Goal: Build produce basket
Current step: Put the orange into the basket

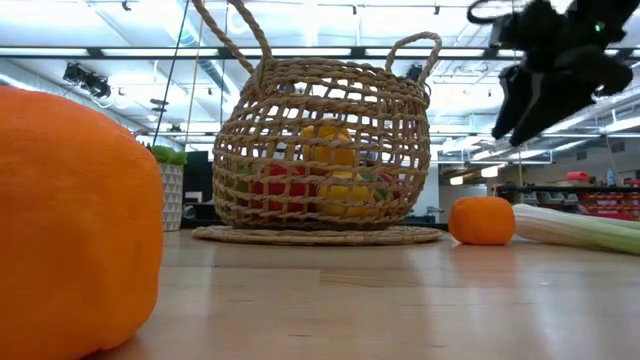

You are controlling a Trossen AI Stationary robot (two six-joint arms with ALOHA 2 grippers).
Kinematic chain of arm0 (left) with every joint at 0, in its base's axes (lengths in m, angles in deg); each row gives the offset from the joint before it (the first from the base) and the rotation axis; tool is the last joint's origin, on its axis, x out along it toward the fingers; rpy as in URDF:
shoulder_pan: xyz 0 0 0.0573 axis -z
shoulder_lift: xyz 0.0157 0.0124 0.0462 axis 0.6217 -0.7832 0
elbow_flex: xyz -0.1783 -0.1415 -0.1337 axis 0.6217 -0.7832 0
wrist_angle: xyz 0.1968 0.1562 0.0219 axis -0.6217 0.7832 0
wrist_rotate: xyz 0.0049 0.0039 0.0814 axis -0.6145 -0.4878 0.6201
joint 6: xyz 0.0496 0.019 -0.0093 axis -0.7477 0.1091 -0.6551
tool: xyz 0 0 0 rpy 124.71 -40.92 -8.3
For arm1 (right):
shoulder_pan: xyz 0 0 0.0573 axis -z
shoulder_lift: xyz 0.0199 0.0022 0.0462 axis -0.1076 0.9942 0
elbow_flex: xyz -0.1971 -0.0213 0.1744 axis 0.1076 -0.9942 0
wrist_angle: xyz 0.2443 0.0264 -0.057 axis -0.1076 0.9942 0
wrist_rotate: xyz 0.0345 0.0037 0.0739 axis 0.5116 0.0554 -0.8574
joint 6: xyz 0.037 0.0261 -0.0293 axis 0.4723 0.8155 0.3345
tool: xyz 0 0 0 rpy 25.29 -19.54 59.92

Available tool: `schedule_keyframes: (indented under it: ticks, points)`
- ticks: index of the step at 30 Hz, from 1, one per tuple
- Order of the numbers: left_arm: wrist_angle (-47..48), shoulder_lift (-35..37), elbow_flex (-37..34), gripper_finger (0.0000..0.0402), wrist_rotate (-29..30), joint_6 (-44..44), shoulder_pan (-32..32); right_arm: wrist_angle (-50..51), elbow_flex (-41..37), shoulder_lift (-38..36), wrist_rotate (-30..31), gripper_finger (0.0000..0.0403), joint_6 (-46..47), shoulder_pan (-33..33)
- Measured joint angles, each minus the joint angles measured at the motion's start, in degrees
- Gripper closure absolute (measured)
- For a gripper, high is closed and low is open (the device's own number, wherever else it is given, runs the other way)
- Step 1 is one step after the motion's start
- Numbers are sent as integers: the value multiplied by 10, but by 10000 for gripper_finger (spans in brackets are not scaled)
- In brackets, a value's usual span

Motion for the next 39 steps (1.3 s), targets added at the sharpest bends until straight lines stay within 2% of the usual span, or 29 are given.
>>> schedule_keyframes:
  ticks: [5, 11, 18, 25, 39]
  points:
    - [0, 0, 0, 241, 0, 0, -2, -76, -54, -39, -3, 100, -28, 25]
    - [0, 0, 0, 241, 0, 4, -7, -160, -96, -53, -58, 95, -49, 60]
    - [0, 0, 0, 241, 0, 11, -9, -170, -127, -40, -85, 93, -32, 106]
    - [6, 0, 0, 241, 0, 31, -21, -246, -140, -17, -150, 93, -35, 145]
    - [34, 0, 0, 241, 0, 55, -21, -286, -142, 43, -180, 93, -50, 181]
